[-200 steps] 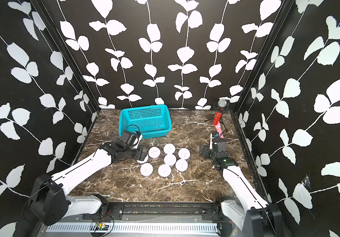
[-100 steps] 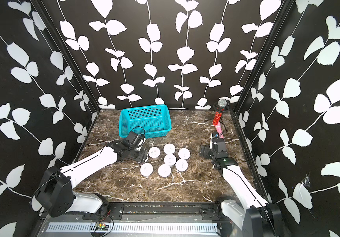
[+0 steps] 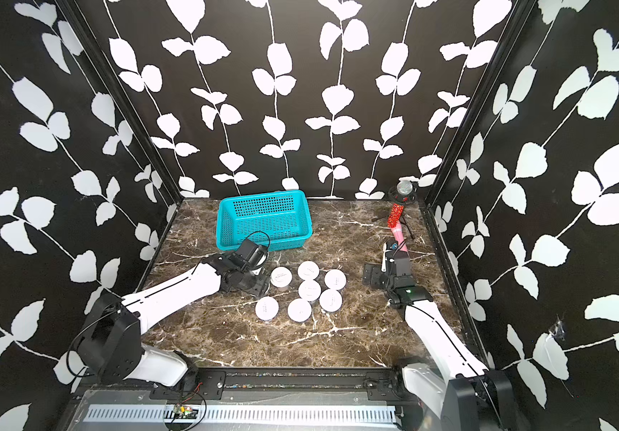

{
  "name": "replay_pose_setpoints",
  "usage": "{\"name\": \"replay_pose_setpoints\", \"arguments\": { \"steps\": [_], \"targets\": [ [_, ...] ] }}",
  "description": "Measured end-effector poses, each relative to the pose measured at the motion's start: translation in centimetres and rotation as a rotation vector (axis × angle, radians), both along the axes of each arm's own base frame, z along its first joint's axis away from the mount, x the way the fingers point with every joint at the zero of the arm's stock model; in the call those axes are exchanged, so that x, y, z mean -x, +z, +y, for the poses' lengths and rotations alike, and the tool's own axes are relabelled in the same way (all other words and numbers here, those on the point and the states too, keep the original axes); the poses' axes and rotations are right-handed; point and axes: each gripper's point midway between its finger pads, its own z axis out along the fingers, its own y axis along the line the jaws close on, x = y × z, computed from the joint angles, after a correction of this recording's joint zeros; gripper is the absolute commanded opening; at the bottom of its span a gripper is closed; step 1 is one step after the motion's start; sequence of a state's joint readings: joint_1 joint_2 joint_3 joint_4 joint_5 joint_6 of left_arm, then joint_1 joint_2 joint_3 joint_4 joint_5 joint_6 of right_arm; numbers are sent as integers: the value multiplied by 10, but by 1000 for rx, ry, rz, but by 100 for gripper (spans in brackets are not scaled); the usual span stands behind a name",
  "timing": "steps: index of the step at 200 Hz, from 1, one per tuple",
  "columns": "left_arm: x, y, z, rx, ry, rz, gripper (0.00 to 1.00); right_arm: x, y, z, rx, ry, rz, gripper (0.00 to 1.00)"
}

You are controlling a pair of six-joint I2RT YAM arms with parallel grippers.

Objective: Put the yogurt in the basket
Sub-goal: Pick up the yogurt from the center of the board.

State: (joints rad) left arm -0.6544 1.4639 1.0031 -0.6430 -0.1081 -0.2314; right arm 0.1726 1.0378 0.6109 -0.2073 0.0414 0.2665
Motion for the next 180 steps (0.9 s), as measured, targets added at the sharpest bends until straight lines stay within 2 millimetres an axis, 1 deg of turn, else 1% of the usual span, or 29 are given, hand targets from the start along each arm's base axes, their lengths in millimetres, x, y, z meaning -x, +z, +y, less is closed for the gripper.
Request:
{"name": "replay_pose_setpoints", "arguments": {
  "steps": [11,117,129,142,161,180],
  "targets": [
    [-1,-1,0,-8,0,1,69,0,0,0,0,0,0,100],
    [-3,-4,1,-33,1,-5,68,0,-3,1,2,3,10,99],
    [-4,-4,1,-35,3,-5,67,0,-3,1,2,3,10,100],
    [-4,-4,1,-36,4,-7,61,0,-3,1,2,3,10,99],
    [-4,-4,0,-37,6,-11,56,0,-3,1,2,3,10,99],
    [-5,-3,1,-40,9,-17,55,0,-3,1,2,4,10,99]
  ]
}}
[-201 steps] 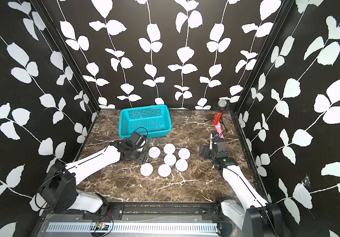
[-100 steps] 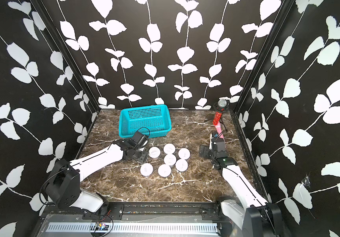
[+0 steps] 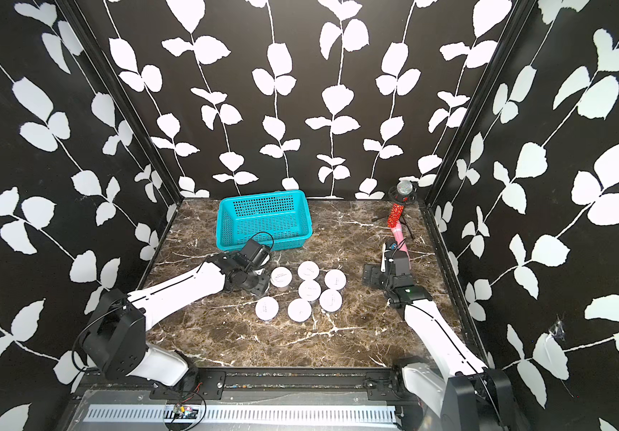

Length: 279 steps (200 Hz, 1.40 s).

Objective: Put the yogurt in the basket
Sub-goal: Pick up the yogurt from the center of the board, then place the yogurt in the basket.

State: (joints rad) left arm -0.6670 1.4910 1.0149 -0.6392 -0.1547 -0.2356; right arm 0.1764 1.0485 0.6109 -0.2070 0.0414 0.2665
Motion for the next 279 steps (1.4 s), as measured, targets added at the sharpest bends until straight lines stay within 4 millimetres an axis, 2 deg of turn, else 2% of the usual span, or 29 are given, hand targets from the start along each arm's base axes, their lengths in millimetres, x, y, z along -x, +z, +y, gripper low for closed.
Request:
{"name": "replay_pose_setpoints", "arguments": {
  "steps": [34,60,92,146,187,227,253,279],
  "targets": [
    [-4,4,7,-31,16,-32,55,0,0,0,0,0,0,99],
    [-9,19,16,-56,32,-96,55,0,0,0,0,0,0,100],
    [-16,52,24,-69,24,-207,55,0,0,0,1,0,0,99],
    [-32,123,21,-22,-36,-430,55,0,0,0,2,-2,-1,99],
    [-64,160,22,-91,-8,-560,54,0,0,0,2,-2,-1,100],
    [-103,164,42,-150,68,-586,54,0,0,0,1,-1,-1,99],
    [-130,156,66,-152,136,-559,54,0,0,0,1,-1,0,99],
    [-159,145,77,-128,180,-515,55,0,0,1,1,2,1,100]
  ]
}}
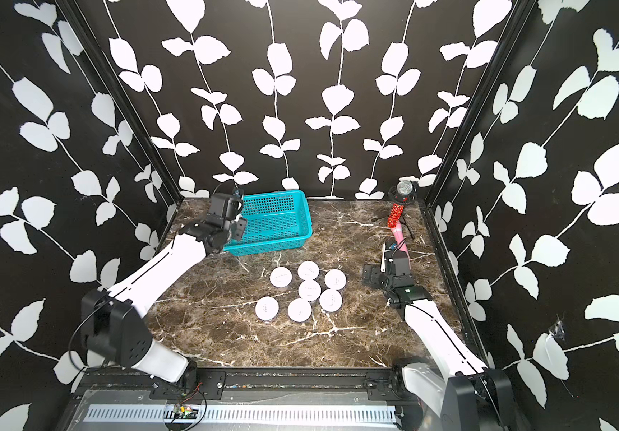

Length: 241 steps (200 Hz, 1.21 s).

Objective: Put the yogurt in the basket
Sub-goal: Place the yogurt in the basket.

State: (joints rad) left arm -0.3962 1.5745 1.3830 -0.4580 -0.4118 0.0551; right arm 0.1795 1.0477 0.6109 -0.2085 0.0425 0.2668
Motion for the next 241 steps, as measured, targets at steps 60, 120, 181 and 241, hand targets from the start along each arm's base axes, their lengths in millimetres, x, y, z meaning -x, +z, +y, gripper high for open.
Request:
{"name": "replay_pose_setpoints", "arguments": {
  "steps": [60,120,181,241],
  "targets": [
    [-33,-56,14,104,40,166,54,3,1,0,3,3,3,99],
    [-36,-88,12,108,44,265,55,6,-2,0,6,3,19,100],
    [-27,-102,13,115,59,333,56,7,0,0,5,4,16,99],
    [-22,-118,18,117,87,391,57,8,0,0,7,5,16,99]
  ]
}}
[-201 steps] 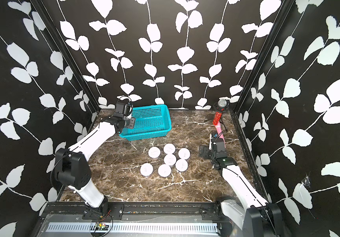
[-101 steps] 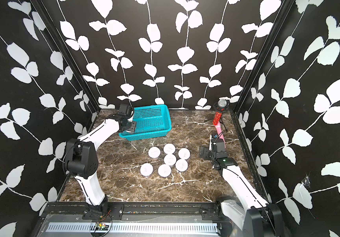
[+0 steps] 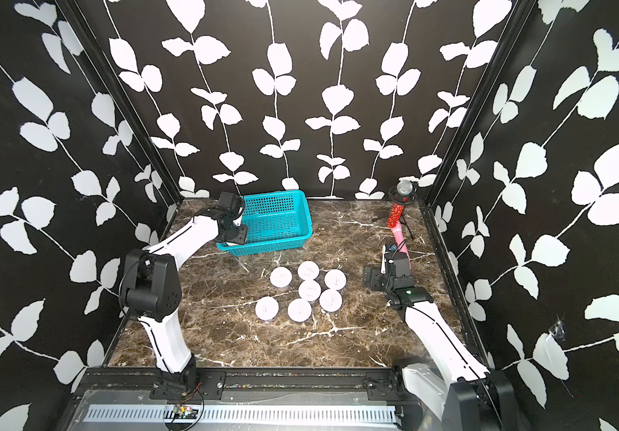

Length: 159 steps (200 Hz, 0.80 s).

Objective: Put the yogurt in the basket
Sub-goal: Place the yogurt in the basket.

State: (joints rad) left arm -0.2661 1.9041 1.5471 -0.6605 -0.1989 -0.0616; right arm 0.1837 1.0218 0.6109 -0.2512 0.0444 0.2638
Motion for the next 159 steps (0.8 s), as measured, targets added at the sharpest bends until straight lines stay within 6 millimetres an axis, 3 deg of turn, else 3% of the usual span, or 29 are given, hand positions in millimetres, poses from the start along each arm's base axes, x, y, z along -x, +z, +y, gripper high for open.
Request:
{"name": "replay_pose_setpoints", "arguments": {
  "steps": [35,81,159],
  "targets": [
    [0,-6,3,11,17,20,60,0,1,0,1,1,-4,99],
    [1,-7,4,27,29,29,71,0,3,0,0,1,-8,99],
    [1,-6,5,30,31,29,76,2,5,-1,2,-1,-13,99]
  ]
}}
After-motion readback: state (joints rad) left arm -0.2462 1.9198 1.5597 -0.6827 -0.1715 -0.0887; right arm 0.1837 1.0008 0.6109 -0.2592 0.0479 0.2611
